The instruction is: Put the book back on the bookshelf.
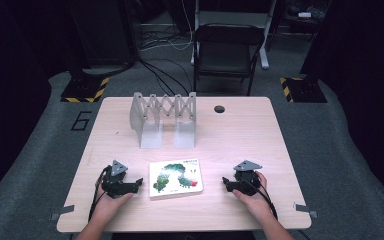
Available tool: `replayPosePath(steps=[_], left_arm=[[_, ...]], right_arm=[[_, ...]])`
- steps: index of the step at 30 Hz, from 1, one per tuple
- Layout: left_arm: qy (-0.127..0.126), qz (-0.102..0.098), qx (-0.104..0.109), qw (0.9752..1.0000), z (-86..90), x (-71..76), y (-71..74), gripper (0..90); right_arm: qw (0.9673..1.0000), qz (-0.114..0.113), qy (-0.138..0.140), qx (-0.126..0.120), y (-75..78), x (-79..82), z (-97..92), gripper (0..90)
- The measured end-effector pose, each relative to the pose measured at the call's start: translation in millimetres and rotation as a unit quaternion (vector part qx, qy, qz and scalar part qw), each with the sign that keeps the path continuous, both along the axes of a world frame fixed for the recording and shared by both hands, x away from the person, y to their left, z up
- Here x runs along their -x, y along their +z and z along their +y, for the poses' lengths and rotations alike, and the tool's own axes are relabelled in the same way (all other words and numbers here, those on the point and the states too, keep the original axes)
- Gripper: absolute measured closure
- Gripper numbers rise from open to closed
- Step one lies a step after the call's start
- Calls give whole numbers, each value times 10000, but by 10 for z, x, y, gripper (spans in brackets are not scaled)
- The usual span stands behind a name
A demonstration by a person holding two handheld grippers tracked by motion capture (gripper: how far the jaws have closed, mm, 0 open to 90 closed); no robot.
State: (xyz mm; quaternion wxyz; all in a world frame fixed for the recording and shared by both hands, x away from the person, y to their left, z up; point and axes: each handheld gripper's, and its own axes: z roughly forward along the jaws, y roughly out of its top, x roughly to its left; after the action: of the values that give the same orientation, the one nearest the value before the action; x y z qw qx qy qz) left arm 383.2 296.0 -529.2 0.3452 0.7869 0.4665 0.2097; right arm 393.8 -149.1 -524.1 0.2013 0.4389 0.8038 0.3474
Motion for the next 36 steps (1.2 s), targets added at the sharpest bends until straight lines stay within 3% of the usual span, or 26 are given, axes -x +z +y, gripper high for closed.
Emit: replayPosePath(steps=[1, 2, 7, 14, 23, 24, 27, 30, 31, 36], left_arm=[[0, 0, 0, 10000, 0, 0, 0, 158], [6, -1, 2, 10000, -1, 0, 0, 158], [23, -9, -6, 10000, -3, 1, -1, 159], [143, -10, 23, 9999, -40, 13, 1, 163], [161, 219, -138, 9995, -64, 2, 64, 224], [212, 243, -84, 9994, -67, 1, 66, 240], [192, 298, -51, 9994, -45, -9, 78, 254], [254, 370, 70, 9990, -41, -12, 97, 282], [255, 473, 140, 9985, -39, -3, 112, 305], [252, 512, 421, 9975, -77, 32, 166, 333]], right_arm=[[10000, 0, 0, 0, 0, 0, 0, 325], [9998, -71, -65, -174, -36, 9, 1, 307], [9998, -128, -44, -115, -40, 16, -4, 294], [9998, -11, -136, -110, -46, 13, 10, 178], [9998, 23, -162, -109, -48, 12, 20, 144], [9998, 27, -165, -113, -48, 12, 20, 146], [9998, 20, -188, -104, -47, 16, 20, 160], [9998, -12, -156, -122, -34, 16, 15, 247], [10000, 12, -73, -23, -20, 6, 5, 281], [9995, 261, -192, -52, 44, 20, 69, 390]])
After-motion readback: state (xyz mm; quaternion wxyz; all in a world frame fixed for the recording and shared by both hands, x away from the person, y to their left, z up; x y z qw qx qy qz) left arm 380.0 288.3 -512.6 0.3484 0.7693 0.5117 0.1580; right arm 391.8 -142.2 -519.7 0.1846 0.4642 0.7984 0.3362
